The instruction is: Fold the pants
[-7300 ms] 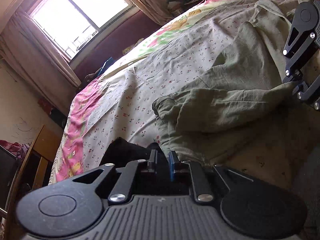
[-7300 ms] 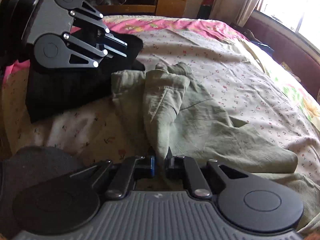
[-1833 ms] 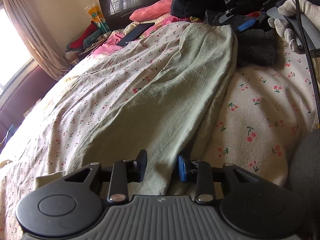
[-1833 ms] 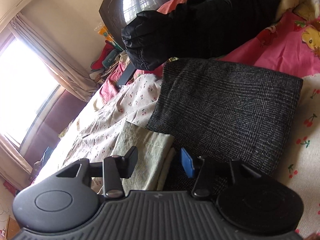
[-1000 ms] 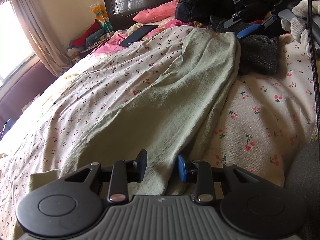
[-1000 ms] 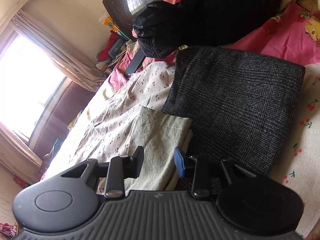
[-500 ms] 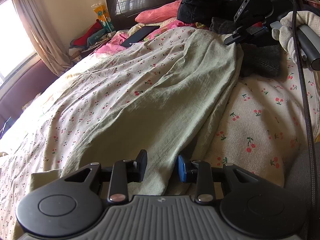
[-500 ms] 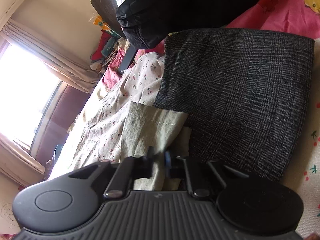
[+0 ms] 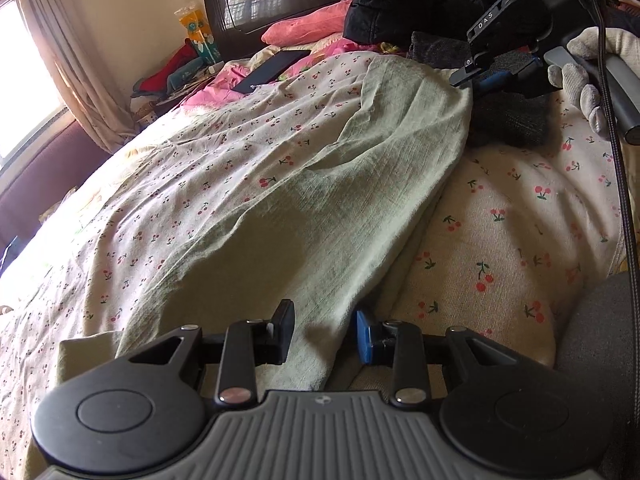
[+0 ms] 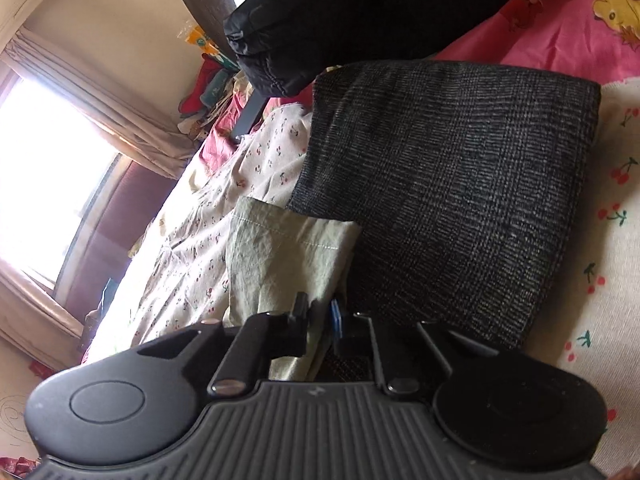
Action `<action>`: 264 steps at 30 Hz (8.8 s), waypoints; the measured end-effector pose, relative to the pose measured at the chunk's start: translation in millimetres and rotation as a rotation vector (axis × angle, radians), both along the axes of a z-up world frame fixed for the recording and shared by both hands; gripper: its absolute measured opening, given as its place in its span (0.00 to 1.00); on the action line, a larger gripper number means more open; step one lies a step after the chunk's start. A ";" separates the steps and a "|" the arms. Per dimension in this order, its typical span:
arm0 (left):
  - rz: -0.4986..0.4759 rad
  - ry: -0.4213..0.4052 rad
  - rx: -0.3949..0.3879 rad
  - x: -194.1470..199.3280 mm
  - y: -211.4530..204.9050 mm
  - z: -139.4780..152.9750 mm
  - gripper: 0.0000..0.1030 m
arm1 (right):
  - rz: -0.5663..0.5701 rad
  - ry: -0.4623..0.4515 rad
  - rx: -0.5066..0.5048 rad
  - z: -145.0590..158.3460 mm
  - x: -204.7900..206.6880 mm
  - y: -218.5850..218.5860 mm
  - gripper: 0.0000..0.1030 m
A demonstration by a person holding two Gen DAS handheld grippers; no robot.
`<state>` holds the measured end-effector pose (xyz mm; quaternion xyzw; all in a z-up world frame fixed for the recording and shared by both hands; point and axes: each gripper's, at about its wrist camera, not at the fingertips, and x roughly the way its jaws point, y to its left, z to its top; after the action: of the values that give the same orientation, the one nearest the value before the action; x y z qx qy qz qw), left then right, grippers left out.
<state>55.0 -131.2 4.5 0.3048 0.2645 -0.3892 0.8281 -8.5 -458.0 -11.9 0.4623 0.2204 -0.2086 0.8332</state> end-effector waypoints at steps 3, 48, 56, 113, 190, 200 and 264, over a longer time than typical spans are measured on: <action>0.006 -0.003 -0.011 0.5 2.0 0.5 0.45 | 0.006 -0.028 0.015 -4.1 -6.8 0.2 0.41; 0.512 0.204 -0.153 30.6 154.0 -14.0 0.60 | 0.933 -0.118 -0.006 36.6 203.6 224.3 0.35; 0.521 0.151 -0.181 34.9 153.9 -24.7 0.63 | 1.304 0.029 0.154 -7.4 229.3 287.6 0.35; 0.213 0.020 -0.069 -22.0 6.7 15.2 0.67 | 0.105 -0.119 0.219 -36.1 -73.7 19.1 0.40; 0.900 -0.042 -0.367 -64.1 355.5 16.9 0.67 | 1.258 -0.119 -1.136 48.0 129.1 596.7 0.04; 0.898 0.003 -0.376 -65.6 358.6 9.0 0.67 | 1.425 -0.150 -1.021 28.3 95.0 595.6 0.33; 0.394 0.153 -0.182 5.7 153.8 -13.9 0.71 | 1.219 0.238 -0.349 34.1 239.6 364.7 0.19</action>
<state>60.6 22.6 -9.4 0.1409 0.3447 -0.2640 0.8897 231.1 -93.2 22.3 0.0854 0.4971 0.2195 0.8351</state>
